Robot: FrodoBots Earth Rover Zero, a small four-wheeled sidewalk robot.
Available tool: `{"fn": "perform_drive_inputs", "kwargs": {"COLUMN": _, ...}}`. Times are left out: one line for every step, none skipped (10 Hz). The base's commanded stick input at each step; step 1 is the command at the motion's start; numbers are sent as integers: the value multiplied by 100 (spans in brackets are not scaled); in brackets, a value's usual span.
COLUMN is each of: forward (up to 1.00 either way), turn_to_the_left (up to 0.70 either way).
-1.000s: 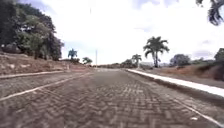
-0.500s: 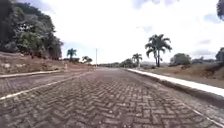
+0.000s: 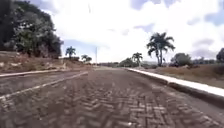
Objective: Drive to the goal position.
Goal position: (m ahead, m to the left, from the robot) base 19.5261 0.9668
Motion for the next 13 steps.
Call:
{"fn": "perform_drive_inputs", "kwargs": {"forward": 100, "turn_to_the_left": 0}}
{"fn": "perform_drive_inputs", "kwargs": {"forward": 100, "turn_to_the_left": 0}}
{"fn": "perform_drive_inputs", "kwargs": {"forward": 100, "turn_to_the_left": 0}}
{"fn": "perform_drive_inputs", "kwargs": {"forward": 100, "turn_to_the_left": 0}}
{"fn": "perform_drive_inputs", "kwargs": {"forward": 100, "turn_to_the_left": 0}}
{"fn": "perform_drive_inputs", "kwargs": {"forward": 100, "turn_to_the_left": 0}}
{"fn": "perform_drive_inputs", "kwargs": {"forward": 100, "turn_to_the_left": 0}}
{"fn": "perform_drive_inputs", "kwargs": {"forward": 100, "turn_to_the_left": 0}}
{"fn": "perform_drive_inputs", "kwargs": {"forward": 100, "turn_to_the_left": 0}}
{"fn": "perform_drive_inputs", "kwargs": {"forward": 100, "turn_to_the_left": 0}}
{"fn": "perform_drive_inputs", "kwargs": {"forward": 100, "turn_to_the_left": 0}}
{"fn": "perform_drive_inputs", "kwargs": {"forward": 100, "turn_to_the_left": 0}}
{"fn": "perform_drive_inputs", "kwargs": {"forward": 100, "turn_to_the_left": 0}}
